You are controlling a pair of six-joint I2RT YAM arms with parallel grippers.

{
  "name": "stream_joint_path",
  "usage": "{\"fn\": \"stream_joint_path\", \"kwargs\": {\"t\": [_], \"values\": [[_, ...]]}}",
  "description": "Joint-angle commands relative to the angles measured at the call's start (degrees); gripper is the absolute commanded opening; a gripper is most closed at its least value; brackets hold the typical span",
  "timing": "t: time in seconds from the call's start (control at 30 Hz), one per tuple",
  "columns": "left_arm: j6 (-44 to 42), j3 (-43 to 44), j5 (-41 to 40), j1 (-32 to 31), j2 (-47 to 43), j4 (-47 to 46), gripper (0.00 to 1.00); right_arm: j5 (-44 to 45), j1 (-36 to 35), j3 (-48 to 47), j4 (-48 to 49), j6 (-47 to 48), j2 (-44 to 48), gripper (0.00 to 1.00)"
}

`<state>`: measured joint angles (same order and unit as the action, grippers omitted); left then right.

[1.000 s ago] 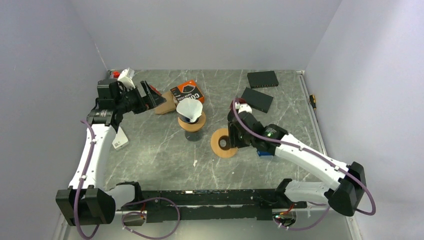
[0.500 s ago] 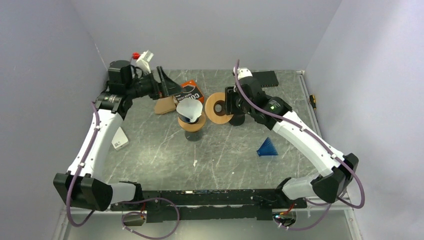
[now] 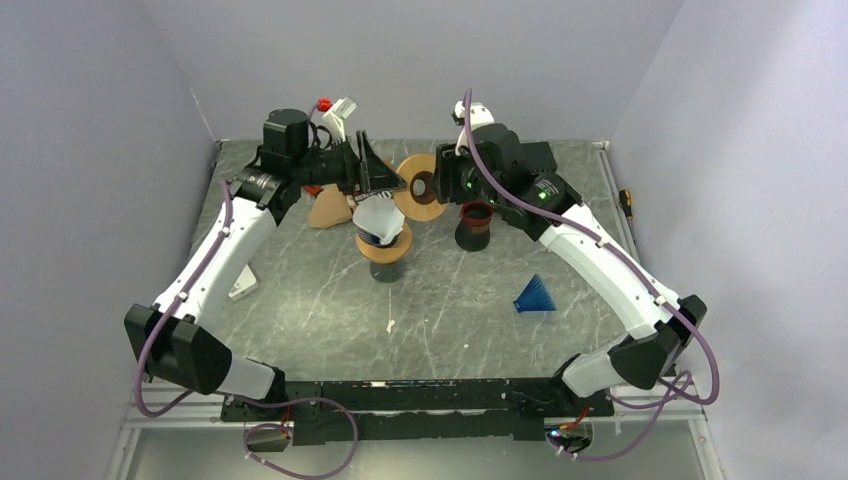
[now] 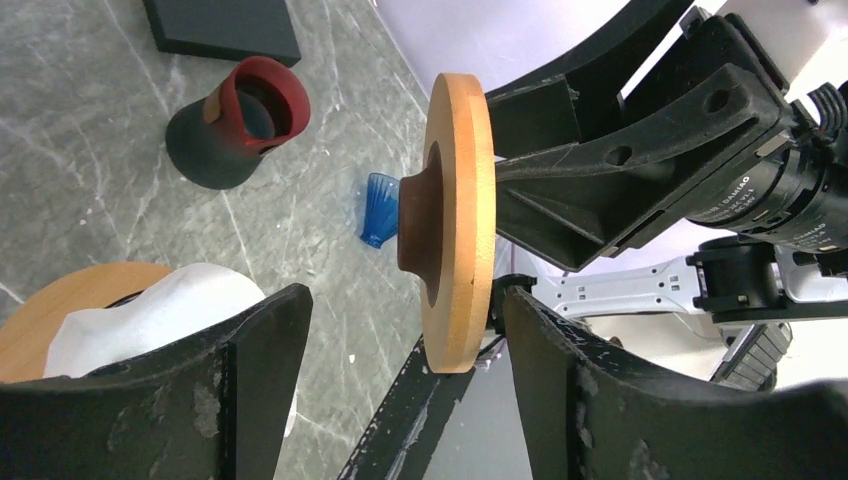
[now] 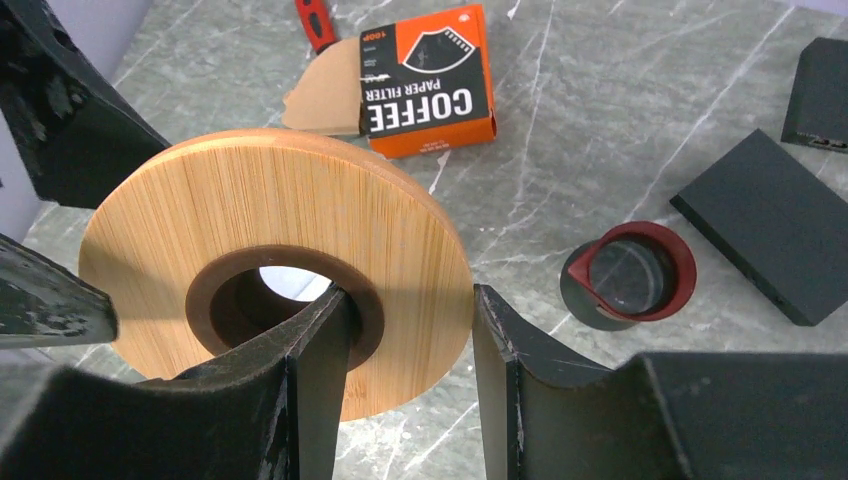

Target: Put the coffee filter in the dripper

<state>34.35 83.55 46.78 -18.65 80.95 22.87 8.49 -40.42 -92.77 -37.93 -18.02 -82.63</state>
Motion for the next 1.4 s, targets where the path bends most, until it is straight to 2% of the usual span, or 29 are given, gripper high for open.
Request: {"fn": "stream_joint_path", "kwargs": {"t": [0.0, 0.2, 0.33, 0.43, 0.53, 0.57, 0.67, 0.73, 0.9, 1.13, 1.37], "values": [[2.0, -0.1, 3.6, -0.7, -0.4, -4.8, 0.73, -1.1, 0.3, -4.3, 3.2, 1.2, -0.7, 0.3], [2.6, -0.8, 4.6, -1.0, -0.6, -6.7, 0.42, -1.4, 0.3, -3.8, 3.4, 1.3, -1.4, 0.3], [1.3, -0.3, 4.8, -1.0, -0.1, -5.3, 0.17, -0.9, 0.3, -3.6, 3.8, 1.7, -1.6, 0.31], [0.5, 0.5, 4.4, -1.0, 0.4, -4.1, 0.0, -1.2, 0.5, -3.4, 4.2, 2.2, -1.6, 0.36], [-0.5, 0.8, 1.7, -1.0, 0.4, -2.8, 0.0, -3.9, 1.8, -3.1, 4.4, 1.9, -1.7, 0.62], [-0.9, 0.8, 0.6, -1.0, 0.2, -2.5, 0.0, -6.3, 2.6, -3.1, 4.3, 1.7, -1.7, 0.75], [-4.2, 2.1, -2.4, -0.9, 0.1, 0.3, 0.0, -11.3, 5.2, -2.6, 4.1, 0.9, -1.2, 0.93], [-5.9, 3.4, -4.0, -0.4, 0.4, 2.3, 0.0, -14.7, 6.9, -1.4, 5.0, 0.2, -0.2, 0.98], [-4.5, 4.0, 0.0, 2.3, 0.6, -0.2, 0.0, -29.4, 14.0, 4.6, 11.4, -4.9, 3.3, 0.99], [5.4, -2.0, 14.4, 5.9, -2.3, -18.7, 0.0, -50.6, 20.9, 14.7, 27.6, -14.4, 6.9, 0.97], [11.1, -4.4, 20.7, 6.0, -4.1, -29.2, 0.0, -63.3, 21.9, 19.5, 46.3, -26.6, 5.4, 0.75]]}}
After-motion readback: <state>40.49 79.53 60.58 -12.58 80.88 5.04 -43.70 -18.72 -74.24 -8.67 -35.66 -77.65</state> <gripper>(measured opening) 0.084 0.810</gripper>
